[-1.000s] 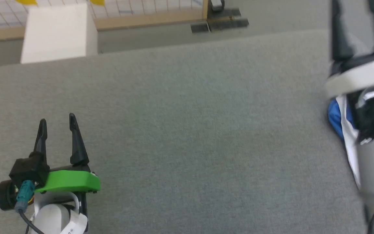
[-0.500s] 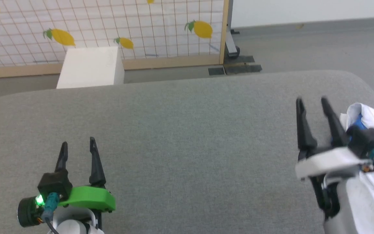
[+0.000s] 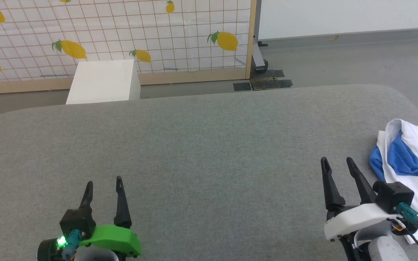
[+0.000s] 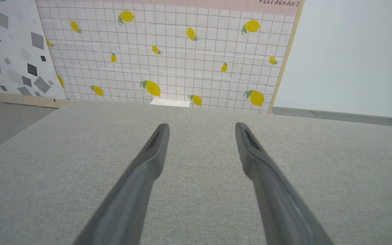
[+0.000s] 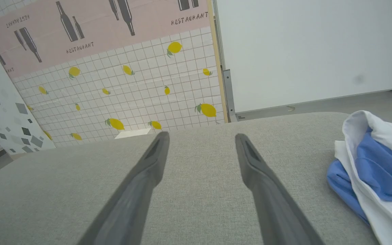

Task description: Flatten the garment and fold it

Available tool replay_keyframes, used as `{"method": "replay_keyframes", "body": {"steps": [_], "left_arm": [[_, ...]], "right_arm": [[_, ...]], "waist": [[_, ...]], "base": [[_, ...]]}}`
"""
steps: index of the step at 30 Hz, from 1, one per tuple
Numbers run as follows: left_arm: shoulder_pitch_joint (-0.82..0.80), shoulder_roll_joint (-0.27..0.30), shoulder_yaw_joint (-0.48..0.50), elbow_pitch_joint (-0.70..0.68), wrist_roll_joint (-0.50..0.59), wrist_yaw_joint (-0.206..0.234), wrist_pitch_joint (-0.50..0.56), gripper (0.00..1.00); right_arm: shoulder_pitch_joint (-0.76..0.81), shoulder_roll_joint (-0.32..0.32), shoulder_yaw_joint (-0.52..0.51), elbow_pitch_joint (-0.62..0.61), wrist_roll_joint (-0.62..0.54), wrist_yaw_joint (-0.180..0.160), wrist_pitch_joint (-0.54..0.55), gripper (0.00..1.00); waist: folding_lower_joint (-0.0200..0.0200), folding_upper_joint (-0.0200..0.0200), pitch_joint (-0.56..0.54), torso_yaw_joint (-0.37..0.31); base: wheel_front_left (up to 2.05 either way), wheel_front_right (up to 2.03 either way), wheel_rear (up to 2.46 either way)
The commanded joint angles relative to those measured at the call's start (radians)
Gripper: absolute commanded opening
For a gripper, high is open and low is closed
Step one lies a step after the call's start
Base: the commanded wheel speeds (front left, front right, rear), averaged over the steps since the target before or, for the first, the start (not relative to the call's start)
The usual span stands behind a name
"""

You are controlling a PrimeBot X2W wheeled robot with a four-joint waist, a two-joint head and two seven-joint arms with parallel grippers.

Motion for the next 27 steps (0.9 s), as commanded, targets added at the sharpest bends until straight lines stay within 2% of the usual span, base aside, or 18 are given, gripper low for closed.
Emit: {"method": "replay_keyframes", "body": {"steps": [1,4,5,27], "left_arm": [[0.011,-0.004,-0.003,0.004,-0.013,-0.001,-0.009,1.0],[0.009,-0.006,-0.007,0.004,-0.015,-0.002,-0.009,1.0],[0.002,-0.002,-0.007,0.004,-0.005,0.0,0.001,0.0],[0.0,-0.004,0.0,-0.022,0.025,-0.016,0.044,0.0]], "right_arm": [[0.01,0.001,-0.001,0.004,0.006,-0.001,-0.01,1.0],[0.013,0.001,0.0,0.008,0.009,-0.001,-0.011,1.0],[0.003,0.0,0.0,0.007,0.006,0.0,-0.001,0.0],[0.019,0.0,-0.001,-0.045,-0.034,0.0,0.039,0.0]], "waist": [[0.0001,0.0,0.002,0.002],[0.0001,0.0,0.004,0.003],[0.0001,0.0,0.004,0.003],[0.0001,0.0,0.01,0.011]], "base": [[0.0,0.0,0.0],[0.0,0.0,0.0],[0.0,0.0,0.0],[0.0,0.0,0.0]]}}
